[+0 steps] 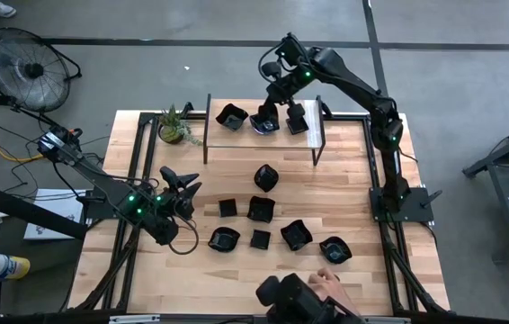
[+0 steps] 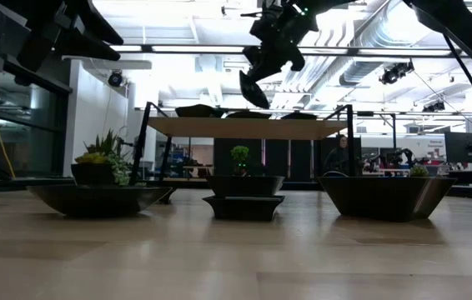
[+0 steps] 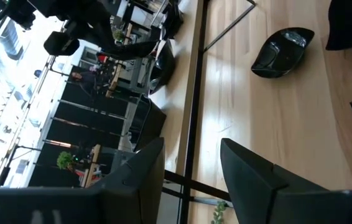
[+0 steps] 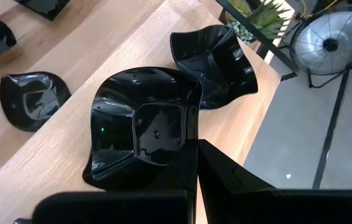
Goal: Pick & Place Mini shaped plates
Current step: Stack the black leaf-shaped plate on top of the black leaf-shaped plate on the shelf
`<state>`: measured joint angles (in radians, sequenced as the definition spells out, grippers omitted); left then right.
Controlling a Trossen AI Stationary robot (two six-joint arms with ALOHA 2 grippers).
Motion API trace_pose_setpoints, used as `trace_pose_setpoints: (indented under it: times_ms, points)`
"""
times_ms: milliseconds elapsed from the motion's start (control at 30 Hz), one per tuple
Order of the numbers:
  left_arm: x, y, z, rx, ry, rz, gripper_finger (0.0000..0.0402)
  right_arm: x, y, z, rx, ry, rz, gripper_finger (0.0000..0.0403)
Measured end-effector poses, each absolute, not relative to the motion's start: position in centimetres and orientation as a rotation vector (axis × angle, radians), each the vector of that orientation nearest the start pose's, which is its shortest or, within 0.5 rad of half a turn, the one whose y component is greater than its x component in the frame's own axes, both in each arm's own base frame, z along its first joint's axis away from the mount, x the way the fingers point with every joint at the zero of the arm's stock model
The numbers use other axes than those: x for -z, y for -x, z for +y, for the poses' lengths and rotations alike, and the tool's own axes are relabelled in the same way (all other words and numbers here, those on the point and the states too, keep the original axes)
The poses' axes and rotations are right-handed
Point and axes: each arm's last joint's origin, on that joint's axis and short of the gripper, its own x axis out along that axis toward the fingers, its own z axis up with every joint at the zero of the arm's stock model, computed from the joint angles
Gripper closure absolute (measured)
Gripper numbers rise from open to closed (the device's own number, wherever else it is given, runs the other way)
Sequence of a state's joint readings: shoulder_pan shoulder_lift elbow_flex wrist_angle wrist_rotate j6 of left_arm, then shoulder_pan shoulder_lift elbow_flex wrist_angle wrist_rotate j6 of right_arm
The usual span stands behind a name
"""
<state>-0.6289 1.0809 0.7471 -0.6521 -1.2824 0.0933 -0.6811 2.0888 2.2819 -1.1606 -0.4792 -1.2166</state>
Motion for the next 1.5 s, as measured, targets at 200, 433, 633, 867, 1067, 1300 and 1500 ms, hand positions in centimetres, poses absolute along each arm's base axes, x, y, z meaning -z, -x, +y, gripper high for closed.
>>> trace_pose_setpoints:
  times_ms: [200, 433, 633, 867, 1067, 1300, 1500]
  points:
    - [-25.0, -16.9, -8.9, -0.575, -0.907, 0.61, 0.025, -34.3, -35.1, -26.6, -0.325, 0.634, 0.776, 0.0403]
    - [-24.9, -16.9, -8.9, -0.575, -0.909, 0.611, 0.025, -33.3, -35.4, -26.9, -0.306, 0.648, 0.796, 0.0403]
    - [-24.9, -16.9, -8.9, -0.573, -0.913, 0.613, 0.025, -33.3, -35.4, -27.1, -0.252, 0.646, 0.835, 0.0402]
    - [-24.9, -16.9, -8.9, -0.572, -0.913, 0.613, 0.025, -33.3, -35.4, -27.1, -0.238, 0.622, 0.838, 0.0402]
    - [-24.9, -16.9, -8.9, -0.573, -0.912, 0.613, 0.025, -33.3, -35.4, -27.1, -0.228, 0.597, 0.841, 0.0402]
    - [-24.9, -16.9, -8.9, -0.573, -0.912, 0.613, 0.025, -33.3, -35.4, -27.1, -0.221, 0.594, 0.846, 0.036]
    - [-24.9, -16.9, -8.9, -0.573, -0.912, 0.613, 0.025, -33.3, -35.3, -27.2, -0.187, 0.584, 0.876, 0.0305]
